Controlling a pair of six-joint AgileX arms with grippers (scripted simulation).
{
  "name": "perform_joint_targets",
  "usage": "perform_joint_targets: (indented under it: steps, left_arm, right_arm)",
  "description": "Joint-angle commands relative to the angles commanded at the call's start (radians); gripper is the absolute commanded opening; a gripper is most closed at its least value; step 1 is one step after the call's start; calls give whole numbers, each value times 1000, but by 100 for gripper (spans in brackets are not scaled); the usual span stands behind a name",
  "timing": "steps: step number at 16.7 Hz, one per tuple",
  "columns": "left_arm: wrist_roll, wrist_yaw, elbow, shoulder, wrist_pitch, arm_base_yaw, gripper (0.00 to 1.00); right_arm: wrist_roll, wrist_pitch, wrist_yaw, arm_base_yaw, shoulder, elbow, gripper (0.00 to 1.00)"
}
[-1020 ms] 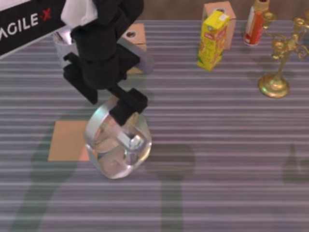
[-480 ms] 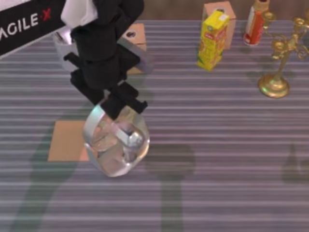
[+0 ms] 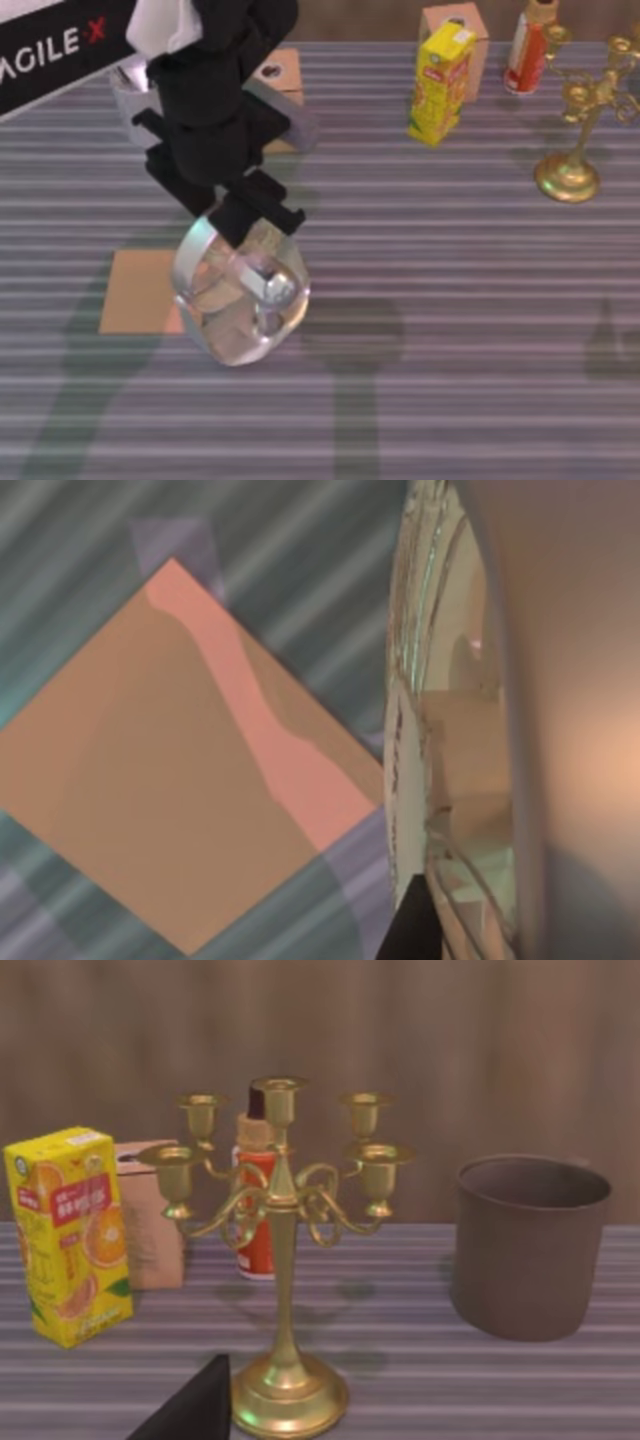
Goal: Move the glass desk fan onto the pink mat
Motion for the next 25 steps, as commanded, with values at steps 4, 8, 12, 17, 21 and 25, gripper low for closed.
perform_joint_targets:
  steps: [4,8,12,17,21,25]
  left_arm:
    - [-2,0,77,7,-74,7,0]
    - [-2,0,203,11,-194,17,0]
    - [0,0,210,9,-200,13,0]
    - [-104,0,199,14,-209,20,0]
    - [-378,0,181,12,-217,44,0]
    - [-795,1,154,-7,-212,80,0]
  right_arm:
    - [0,0,0,0,0,0,100]
    - [0,0,0,0,0,0,100]
    - [0,0,0,0,0,0,100]
    - [0,0,0,0,0,0,100]
    - [0,0,0,0,0,0,100]
    - [0,0,0,0,0,0,100]
